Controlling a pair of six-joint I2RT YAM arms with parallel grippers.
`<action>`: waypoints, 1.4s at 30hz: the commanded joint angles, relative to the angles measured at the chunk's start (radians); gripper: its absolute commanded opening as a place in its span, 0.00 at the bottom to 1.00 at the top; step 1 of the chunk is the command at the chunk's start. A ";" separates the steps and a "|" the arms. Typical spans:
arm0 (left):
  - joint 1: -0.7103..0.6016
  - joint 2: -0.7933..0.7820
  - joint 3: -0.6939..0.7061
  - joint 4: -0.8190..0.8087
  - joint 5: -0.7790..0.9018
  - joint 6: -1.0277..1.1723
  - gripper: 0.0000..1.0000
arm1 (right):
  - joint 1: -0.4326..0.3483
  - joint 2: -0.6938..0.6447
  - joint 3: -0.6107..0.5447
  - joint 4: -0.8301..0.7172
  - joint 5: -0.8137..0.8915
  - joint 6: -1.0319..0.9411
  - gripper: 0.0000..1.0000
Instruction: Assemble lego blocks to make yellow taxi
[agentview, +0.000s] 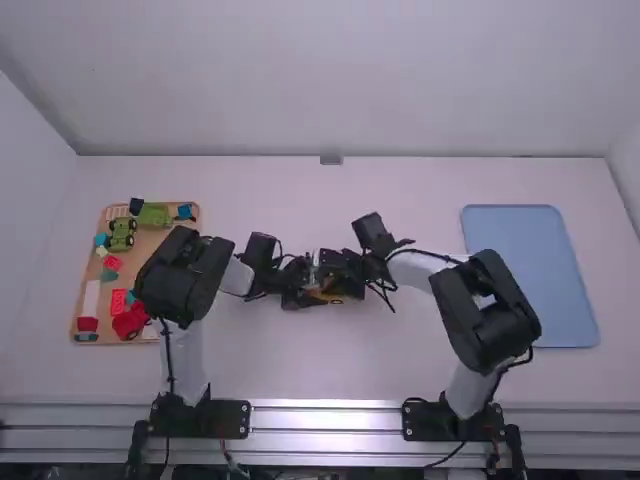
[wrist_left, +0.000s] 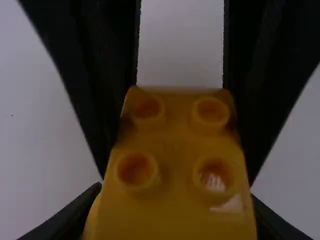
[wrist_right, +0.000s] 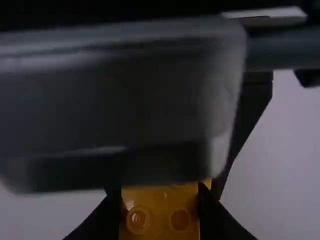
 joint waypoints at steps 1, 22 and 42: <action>-0.005 0.029 -0.016 -0.031 -0.090 -0.034 0.25 | -0.010 0.016 0.012 -0.003 -0.084 -0.036 0.00; -0.005 0.029 -0.016 -0.034 -0.093 -0.031 0.25 | 0.012 -0.016 -0.031 0.029 0.039 0.014 0.00; -0.005 0.029 -0.016 -0.030 -0.093 -0.034 0.24 | 0.010 -0.028 -0.009 -0.005 0.067 0.052 0.00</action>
